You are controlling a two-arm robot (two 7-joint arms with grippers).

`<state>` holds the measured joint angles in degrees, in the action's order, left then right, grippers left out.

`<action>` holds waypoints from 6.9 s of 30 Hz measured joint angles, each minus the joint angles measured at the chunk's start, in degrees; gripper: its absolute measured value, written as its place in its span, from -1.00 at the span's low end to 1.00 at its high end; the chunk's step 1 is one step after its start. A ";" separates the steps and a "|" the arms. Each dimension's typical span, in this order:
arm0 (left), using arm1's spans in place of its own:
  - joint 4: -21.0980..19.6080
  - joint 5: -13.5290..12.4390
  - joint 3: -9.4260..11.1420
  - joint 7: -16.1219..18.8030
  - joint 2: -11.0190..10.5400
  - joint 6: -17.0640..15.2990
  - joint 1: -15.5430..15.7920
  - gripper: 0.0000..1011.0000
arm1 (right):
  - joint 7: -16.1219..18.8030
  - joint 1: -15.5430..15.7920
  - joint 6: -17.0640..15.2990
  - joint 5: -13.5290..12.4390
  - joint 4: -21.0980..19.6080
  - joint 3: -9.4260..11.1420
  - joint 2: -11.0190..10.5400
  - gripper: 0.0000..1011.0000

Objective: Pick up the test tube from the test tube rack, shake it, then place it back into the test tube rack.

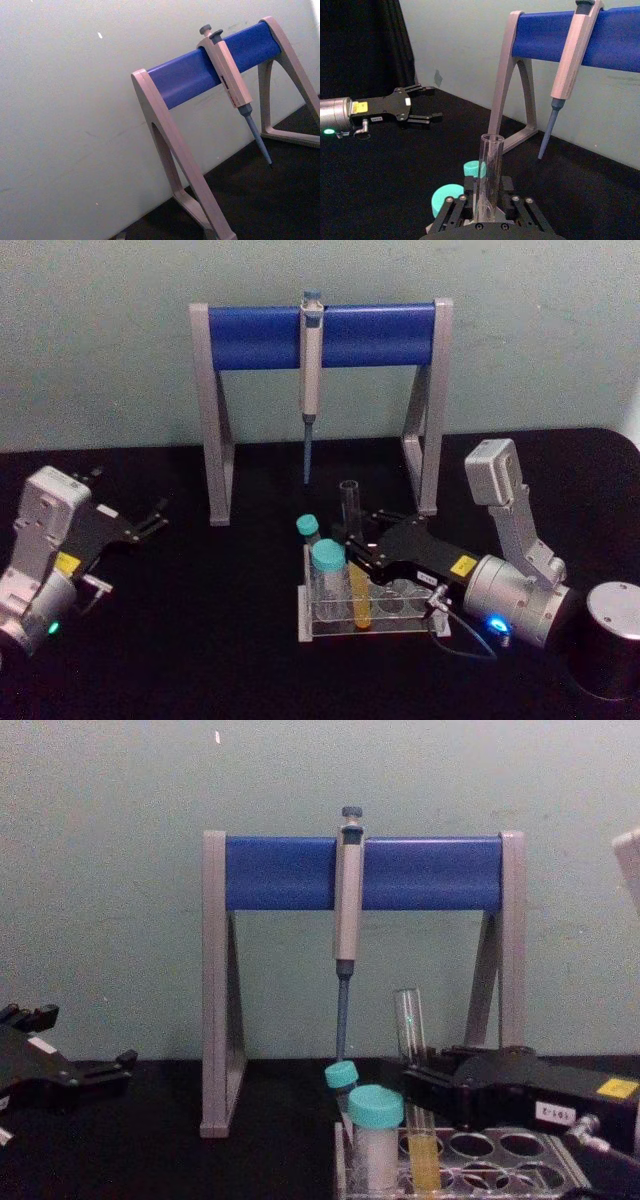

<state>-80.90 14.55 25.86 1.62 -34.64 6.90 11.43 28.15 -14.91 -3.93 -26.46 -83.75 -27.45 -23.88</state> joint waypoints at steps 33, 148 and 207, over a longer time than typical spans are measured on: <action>0.00 0.00 0.00 0.00 0.00 0.00 0.00 0.98 | 1.25 2.50 4.95 -1.45 -1.21 1.14 0.10 -0.54; 0.00 0.00 0.00 0.00 0.00 0.00 0.00 0.98 | -3.70 3.19 13.56 3.70 -5.05 8.36 3.20 -0.54; 0.00 0.00 0.00 0.00 0.00 0.00 0.00 0.98 | 0.62 5.74 10.25 0.61 -8.90 7.54 1.18 -0.54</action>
<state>-80.90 14.55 25.86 1.62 -34.65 6.91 11.43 28.77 -9.17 6.32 -25.85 -92.65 -19.91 -22.71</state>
